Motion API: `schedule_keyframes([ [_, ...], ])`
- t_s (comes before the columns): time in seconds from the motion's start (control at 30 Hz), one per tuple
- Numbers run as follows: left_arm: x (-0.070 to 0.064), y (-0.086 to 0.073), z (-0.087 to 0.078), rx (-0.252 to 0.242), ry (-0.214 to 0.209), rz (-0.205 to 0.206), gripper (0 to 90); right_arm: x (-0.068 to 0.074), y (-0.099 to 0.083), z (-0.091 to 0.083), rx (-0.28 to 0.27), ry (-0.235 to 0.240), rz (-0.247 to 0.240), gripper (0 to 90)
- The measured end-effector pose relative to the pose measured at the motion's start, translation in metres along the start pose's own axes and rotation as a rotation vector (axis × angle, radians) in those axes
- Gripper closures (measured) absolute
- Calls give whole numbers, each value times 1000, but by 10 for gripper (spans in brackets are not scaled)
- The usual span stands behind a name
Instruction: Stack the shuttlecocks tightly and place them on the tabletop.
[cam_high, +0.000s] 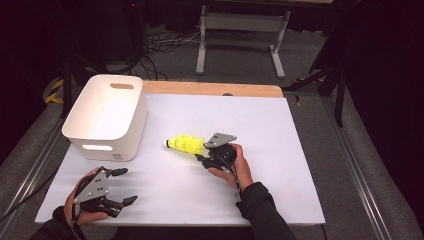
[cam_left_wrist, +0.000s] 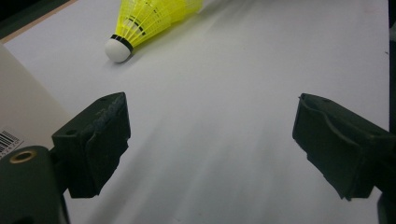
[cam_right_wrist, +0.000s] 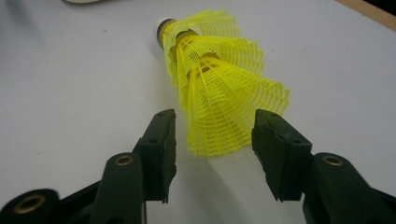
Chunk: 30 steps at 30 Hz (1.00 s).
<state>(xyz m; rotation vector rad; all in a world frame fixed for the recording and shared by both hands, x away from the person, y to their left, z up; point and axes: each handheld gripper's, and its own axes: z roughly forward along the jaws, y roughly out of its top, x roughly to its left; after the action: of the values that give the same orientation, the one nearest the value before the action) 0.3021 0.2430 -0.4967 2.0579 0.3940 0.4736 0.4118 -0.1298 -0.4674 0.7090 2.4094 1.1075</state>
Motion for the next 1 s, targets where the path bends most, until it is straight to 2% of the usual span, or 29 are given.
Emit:
schedule_keyframes([
  [0.27,0,0,-1,-2,4,5,120,6,6,-15,-29,-50,-56,414],
  [0.8,0,1,-2,-11,8,-2,116,13,13,-40,-70,-96,-114,309],
  [1.0,0,1,-2,-12,10,-3,114,18,11,-53,-88,-116,-152,275],
])
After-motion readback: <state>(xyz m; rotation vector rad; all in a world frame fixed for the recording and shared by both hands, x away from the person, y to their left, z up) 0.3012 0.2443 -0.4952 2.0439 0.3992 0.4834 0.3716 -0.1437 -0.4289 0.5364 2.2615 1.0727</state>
